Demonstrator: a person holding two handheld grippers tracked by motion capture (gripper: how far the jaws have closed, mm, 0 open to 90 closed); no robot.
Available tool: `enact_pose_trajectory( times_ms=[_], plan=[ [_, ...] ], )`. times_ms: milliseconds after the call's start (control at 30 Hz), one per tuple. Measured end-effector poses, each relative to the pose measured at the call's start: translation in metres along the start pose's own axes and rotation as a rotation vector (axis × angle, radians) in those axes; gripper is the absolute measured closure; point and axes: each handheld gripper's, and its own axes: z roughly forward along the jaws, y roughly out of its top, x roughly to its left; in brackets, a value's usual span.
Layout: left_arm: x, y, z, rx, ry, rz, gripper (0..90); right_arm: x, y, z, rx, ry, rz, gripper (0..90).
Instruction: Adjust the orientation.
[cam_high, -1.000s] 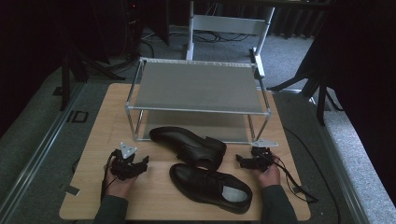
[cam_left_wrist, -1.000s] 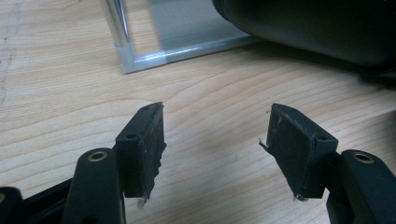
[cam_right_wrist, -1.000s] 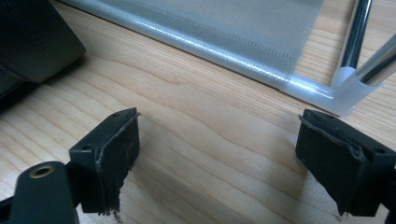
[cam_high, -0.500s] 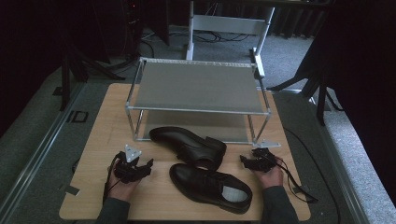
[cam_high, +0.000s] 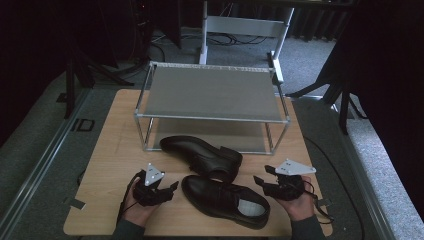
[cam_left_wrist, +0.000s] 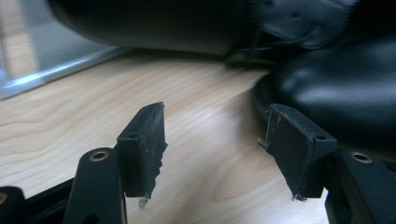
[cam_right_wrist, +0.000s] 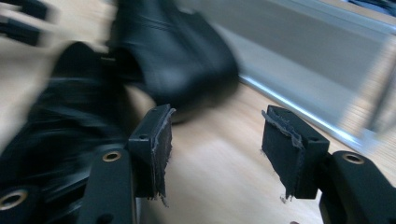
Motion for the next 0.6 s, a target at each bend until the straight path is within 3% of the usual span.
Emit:
enact_pose_trajectory(
  times_ms=[200, 300, 367, 433, 600],
  plan=[
    [-0.007, 0.002, 0.007, 0.007, -0.065, 0.008, 39.0, 0.025, -0.001, -0.006, 0.025, 0.097, -0.083, 44.9],
    [-0.010, 0.003, 0.011, 0.015, -0.128, 0.008, 39.0, 0.030, -0.005, 0.002, 0.083, 0.095, -0.134, 51.1],
    [-0.012, 0.004, 0.014, 0.020, -0.157, 0.019, 39.0, 0.030, -0.006, 0.008, 0.116, 0.104, -0.144, 53.8],
    [-0.014, 0.006, 0.017, 0.023, -0.181, 0.026, 39.0, 0.028, -0.005, 0.009, 0.103, 0.132, -0.130, 54.8],
    [-0.014, 0.008, 0.020, 0.025, -0.250, 0.014, 39.1, 0.026, 0.000, 0.013, 0.144, 0.178, -0.139, 61.7]
  ],
)
